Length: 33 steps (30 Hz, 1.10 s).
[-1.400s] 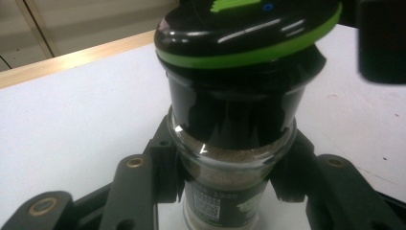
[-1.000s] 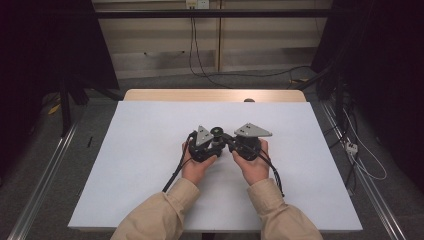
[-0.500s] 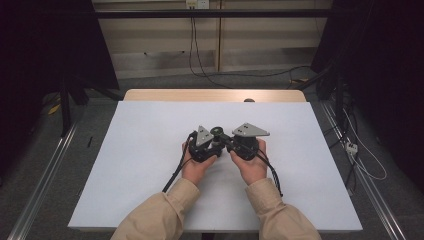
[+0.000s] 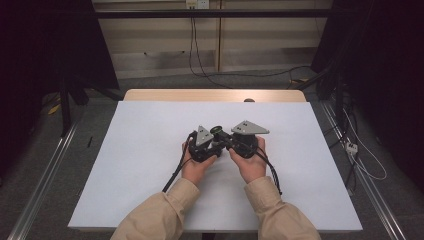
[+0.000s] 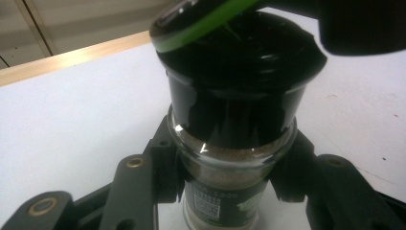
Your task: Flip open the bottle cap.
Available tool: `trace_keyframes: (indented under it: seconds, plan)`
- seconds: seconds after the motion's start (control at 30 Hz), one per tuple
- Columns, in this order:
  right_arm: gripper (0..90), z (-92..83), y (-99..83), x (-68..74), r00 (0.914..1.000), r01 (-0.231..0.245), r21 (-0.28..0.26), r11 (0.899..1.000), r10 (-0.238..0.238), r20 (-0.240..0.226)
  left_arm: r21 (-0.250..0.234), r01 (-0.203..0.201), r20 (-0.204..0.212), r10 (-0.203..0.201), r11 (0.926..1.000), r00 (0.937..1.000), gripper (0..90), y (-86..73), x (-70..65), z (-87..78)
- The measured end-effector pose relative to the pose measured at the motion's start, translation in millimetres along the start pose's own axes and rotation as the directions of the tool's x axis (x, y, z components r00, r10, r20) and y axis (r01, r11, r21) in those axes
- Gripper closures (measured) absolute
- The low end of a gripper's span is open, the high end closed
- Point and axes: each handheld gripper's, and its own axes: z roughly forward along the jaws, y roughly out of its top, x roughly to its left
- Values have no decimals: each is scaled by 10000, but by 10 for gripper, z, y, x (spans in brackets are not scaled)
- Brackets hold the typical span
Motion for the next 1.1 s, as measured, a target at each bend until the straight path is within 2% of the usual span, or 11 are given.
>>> trace_keyframes:
  seconds: [0.6,1.1]
  plan:
    - [900,31,45,-6,9999,-128,-147,9998,128,-35,26,47,24,-47,10000,10000,533,1,7,0]
    - [900,58,107,8,10000,65,-120,9999,-64,40,22,52,0,-52,10000,10000,533,0,3,1]
